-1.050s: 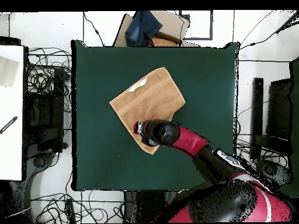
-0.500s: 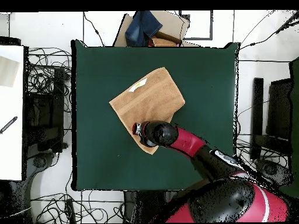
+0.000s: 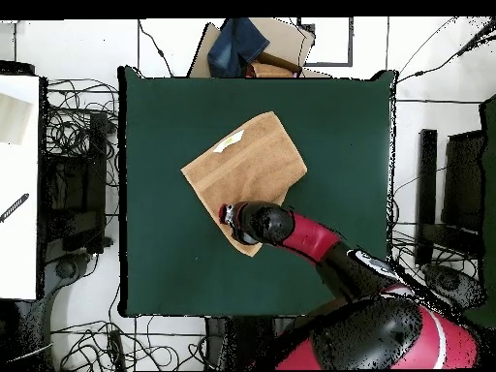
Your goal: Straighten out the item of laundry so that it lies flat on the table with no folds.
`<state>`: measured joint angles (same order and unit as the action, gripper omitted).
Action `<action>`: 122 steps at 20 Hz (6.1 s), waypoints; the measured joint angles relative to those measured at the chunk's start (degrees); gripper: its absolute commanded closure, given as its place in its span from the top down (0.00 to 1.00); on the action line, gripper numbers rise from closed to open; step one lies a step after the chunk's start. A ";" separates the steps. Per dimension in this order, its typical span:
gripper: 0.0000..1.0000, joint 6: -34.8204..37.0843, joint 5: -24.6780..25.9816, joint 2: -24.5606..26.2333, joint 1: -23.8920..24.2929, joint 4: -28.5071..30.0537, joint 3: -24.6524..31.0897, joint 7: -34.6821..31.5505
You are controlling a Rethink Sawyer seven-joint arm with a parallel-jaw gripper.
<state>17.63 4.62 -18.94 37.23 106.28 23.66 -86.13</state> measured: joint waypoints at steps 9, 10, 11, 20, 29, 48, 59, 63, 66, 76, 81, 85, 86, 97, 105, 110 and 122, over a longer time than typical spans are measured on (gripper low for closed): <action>0.00 -1.40 0.00 -0.98 -2.17 0.22 -1.45 0.00; 0.00 -1.51 0.00 -1.05 -2.35 0.22 -1.58 0.00; 0.00 -1.67 0.00 -1.19 -2.67 0.22 -1.83 0.00; 0.00 -1.58 -1.41 -1.67 -4.74 -0.26 -3.47 0.00; 0.00 -1.34 -3.39 -1.81 -5.99 -0.54 -4.59 0.00; 0.00 -0.64 -6.24 -2.22 -8.77 -1.34 -6.82 -0.21; 0.00 -0.20 -7.48 -2.34 -10.24 -1.95 -8.01 -4.47; 0.00 0.40 -7.92 -2.66 -12.26 -2.73 -9.64 -5.78; 0.00 1.91 -8.91 -3.07 -16.78 -4.59 -13.34 -6.30; 0.00 2.93 -10.10 -3.11 -22.39 -6.77 -18.11 -7.19; 0.00 3.12 -10.10 -3.07 -22.37 -6.86 -18.09 -7.19; 0.00 3.32 -10.30 -3.01 -22.20 -6.91 -17.98 -7.19; 0.00 3.37 -10.29 -3.00 -22.12 -6.92 -17.92 -7.19; 0.00 4.55 -10.51 -2.70 -20.40 -7.02 -16.56 -7.19; 0.00 5.04 -4.97 -1.40 -10.10 -5.42 -7.58 -7.20; 0.00 5.22 1.40 2.75 2.32 -3.64 2.75 -7.21; 0.00 4.92 3.76 9.09 12.11 -2.67 9.84 -8.39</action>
<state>22.55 8.39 -9.85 49.33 103.61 33.50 -94.52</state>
